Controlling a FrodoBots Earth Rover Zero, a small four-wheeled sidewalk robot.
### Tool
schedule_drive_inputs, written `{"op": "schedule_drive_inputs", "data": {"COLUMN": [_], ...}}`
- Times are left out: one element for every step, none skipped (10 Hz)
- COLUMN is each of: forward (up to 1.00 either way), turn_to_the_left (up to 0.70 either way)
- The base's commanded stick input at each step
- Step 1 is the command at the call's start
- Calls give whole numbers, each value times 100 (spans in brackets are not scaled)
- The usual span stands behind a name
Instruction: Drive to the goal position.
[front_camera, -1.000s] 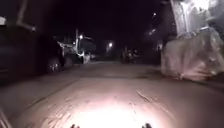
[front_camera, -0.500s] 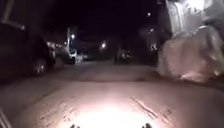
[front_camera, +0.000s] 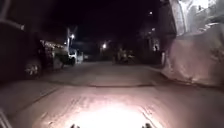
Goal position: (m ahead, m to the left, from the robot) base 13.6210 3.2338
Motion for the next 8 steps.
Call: {"op": "schedule_drive_inputs", "data": {"forward": [85, 85, 85, 85, 85, 85, 85, 85], "turn_to_the_left": [0, 0, 0, 0, 0, 0, 0, 0]}}
